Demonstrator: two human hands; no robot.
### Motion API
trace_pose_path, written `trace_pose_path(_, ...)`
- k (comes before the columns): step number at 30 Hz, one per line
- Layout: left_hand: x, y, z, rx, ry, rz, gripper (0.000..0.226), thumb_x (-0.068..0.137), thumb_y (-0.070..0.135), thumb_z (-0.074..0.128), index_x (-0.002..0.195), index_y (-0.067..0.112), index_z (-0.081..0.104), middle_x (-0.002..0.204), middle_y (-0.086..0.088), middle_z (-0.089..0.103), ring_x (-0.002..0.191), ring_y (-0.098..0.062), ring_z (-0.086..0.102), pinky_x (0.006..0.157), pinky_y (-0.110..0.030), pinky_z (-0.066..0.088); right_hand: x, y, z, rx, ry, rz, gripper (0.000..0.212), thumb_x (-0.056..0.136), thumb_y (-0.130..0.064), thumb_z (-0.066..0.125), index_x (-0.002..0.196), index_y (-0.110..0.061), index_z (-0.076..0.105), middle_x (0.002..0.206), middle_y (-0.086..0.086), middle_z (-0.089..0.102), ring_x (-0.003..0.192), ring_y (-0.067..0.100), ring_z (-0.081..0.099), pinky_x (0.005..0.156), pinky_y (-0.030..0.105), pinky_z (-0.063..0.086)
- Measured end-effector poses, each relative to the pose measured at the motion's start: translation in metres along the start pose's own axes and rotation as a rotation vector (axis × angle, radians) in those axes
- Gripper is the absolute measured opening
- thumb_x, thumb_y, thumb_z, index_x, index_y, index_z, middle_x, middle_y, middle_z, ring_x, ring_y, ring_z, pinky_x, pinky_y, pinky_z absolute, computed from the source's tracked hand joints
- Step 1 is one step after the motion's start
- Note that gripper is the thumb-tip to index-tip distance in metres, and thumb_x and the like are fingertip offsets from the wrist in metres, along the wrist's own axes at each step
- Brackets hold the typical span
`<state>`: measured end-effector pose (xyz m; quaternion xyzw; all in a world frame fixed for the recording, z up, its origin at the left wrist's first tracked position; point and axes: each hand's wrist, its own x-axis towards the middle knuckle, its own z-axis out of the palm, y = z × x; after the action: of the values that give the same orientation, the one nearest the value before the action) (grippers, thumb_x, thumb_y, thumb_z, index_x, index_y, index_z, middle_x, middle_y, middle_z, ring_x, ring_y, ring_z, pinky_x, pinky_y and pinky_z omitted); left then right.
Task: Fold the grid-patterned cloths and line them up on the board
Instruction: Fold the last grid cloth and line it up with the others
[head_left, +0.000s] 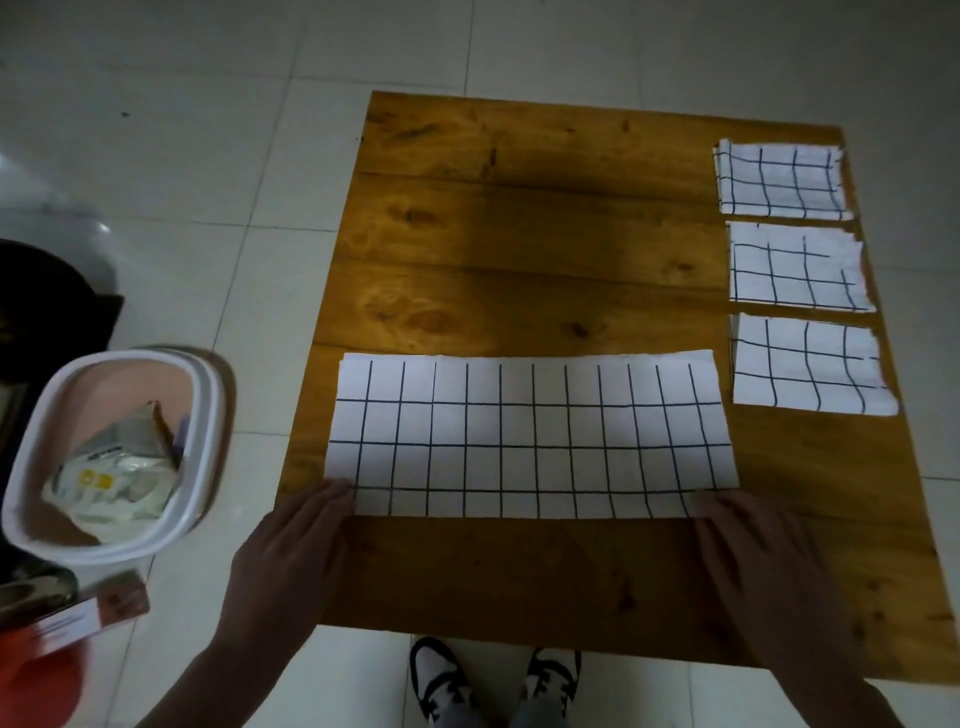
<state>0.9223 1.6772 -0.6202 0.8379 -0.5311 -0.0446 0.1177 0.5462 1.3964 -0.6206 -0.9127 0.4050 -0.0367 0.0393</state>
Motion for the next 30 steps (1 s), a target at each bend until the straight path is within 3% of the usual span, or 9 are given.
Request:
trace_pose_path(2,-0.009,0.015,0.009,-0.049,-0.013,-0.002,0.05,0.097,0.031,0.045,0.136,0.006,0.064,0.141,-0.015,0.063,0.133,-0.033,0.057,0.104,-0.051,0.053,0.0,-0.015,-0.003,0.056,0.009,-0.013,0.054,0.11,-0.042,0.027,0.141,-0.008,0.057,0.137,0.017,0.058,0.123,0.035,0.059,0.097,0.055,0.053)
trace_pose_path(4,-0.016,0.041,0.021,-0.115,-0.064,0.053,0.059,0.096,0.032,0.047,0.151,0.011,0.049,0.156,-0.013,0.049,0.148,-0.03,0.041,0.119,-0.048,0.039,0.001,-0.046,-0.004,0.091,-0.009,-0.091,0.054,0.108,-0.04,0.03,0.153,-0.013,0.04,0.156,0.015,0.045,0.144,0.033,0.043,0.113,0.053,0.039)
trace_pose_path(6,-0.015,0.074,0.036,-0.134,-0.097,0.158,0.068,0.099,0.037,0.047,0.161,0.012,0.035,0.169,-0.011,0.034,0.158,-0.028,0.027,0.125,-0.046,0.025,0.002,-0.084,-0.004,0.112,-0.067,-0.215,0.06,0.109,-0.046,0.026,0.16,-0.015,0.028,0.167,0.011,0.03,0.155,0.027,0.025,0.12,0.048,0.025)
trace_pose_path(10,-0.001,0.12,0.053,-0.119,-0.126,0.231,0.071,0.108,0.046,0.04,0.165,0.007,0.024,0.174,-0.012,0.02,0.161,-0.029,0.018,0.125,-0.048,0.025,0.001,-0.14,0.011,0.149,-0.151,-0.415,0.073,0.108,-0.061,0.025,0.163,-0.012,0.027,0.172,0.006,0.019,0.159,0.021,0.018,0.123,0.046,0.022)
trace_pose_path(14,0.005,0.123,0.059,-0.081,-0.172,0.204,0.069,0.112,0.05,0.02,0.165,0.007,0.022,0.175,-0.012,0.016,0.162,-0.027,0.016,0.125,-0.046,0.024,0.002,-0.154,0.024,0.133,-0.198,-0.421,0.079,0.106,-0.066,0.03,0.162,-0.009,0.028,0.172,0.006,0.018,0.16,0.019,0.015,0.123,0.045,0.022)
trace_pose_path(21,0.003,0.113,0.069,-0.03,-0.188,0.225,0.064,0.113,0.046,0.029,0.166,0.01,0.024,0.175,-0.011,0.016,0.162,-0.026,0.015,0.123,-0.049,0.028,-0.004,-0.144,0.035,0.133,-0.233,-0.385,0.08,0.106,-0.066,0.031,0.163,-0.01,0.026,0.172,0.005,0.019,0.16,0.019,0.015,0.123,0.045,0.023)
trace_pose_path(30,-0.008,0.081,0.055,0.001,-0.217,0.146,0.068,0.112,0.051,0.026,0.167,0.01,0.02,0.176,-0.009,0.014,0.162,-0.024,0.013,0.128,-0.046,0.02,-0.004,-0.122,0.028,0.064,-0.286,-0.37,0.077,0.106,-0.065,0.03,0.165,-0.015,0.02,0.174,0.001,0.012,0.16,0.018,0.009,0.125,0.045,0.018)
